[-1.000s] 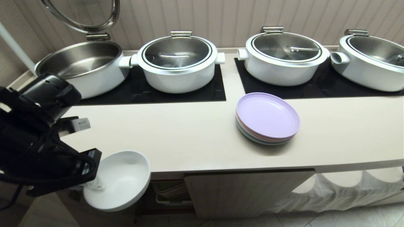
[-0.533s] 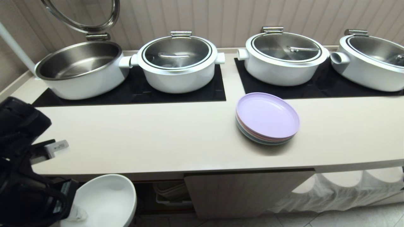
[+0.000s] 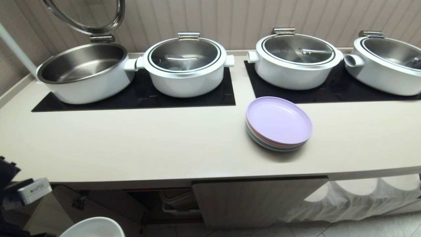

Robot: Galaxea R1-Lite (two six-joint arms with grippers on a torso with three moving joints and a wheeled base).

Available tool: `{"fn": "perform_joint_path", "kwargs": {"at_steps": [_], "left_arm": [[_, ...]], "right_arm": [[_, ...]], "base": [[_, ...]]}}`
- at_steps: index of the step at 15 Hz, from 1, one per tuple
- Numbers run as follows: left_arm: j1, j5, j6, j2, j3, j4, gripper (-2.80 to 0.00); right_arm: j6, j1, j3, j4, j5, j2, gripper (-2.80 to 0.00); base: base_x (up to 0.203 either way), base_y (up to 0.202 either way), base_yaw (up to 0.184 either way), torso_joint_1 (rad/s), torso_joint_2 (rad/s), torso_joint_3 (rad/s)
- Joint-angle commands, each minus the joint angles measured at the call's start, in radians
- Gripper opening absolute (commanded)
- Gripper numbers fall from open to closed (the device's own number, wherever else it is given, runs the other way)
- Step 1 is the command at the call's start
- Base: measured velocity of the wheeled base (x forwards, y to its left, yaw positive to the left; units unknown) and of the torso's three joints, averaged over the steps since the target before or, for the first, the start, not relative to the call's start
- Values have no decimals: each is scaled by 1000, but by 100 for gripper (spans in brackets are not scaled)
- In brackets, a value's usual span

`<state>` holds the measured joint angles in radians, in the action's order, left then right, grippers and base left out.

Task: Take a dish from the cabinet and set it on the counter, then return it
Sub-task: Put it back into the cabinet

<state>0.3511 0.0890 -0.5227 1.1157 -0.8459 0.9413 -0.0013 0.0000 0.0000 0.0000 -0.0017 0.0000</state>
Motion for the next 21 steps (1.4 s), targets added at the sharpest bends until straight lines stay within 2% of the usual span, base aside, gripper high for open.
{"fn": "perform_joint_path", "kwargs": {"at_steps": [1,5,21], "left_arm": [[2,0,-5,-50,22,9,-280],[-1,-8,-5,-111,68,36,-280],[2,-23,-2,-106,65,37,-280]], "right_arm": [[0,0,0,0,0,0,-280],[0,0,0,0,1,0,-280],[0,0,0,0,0,0,-280]], "base": [[0,0,0,0,0,0],[0,0,0,0,0,0],[0,0,0,0,0,0]]}}
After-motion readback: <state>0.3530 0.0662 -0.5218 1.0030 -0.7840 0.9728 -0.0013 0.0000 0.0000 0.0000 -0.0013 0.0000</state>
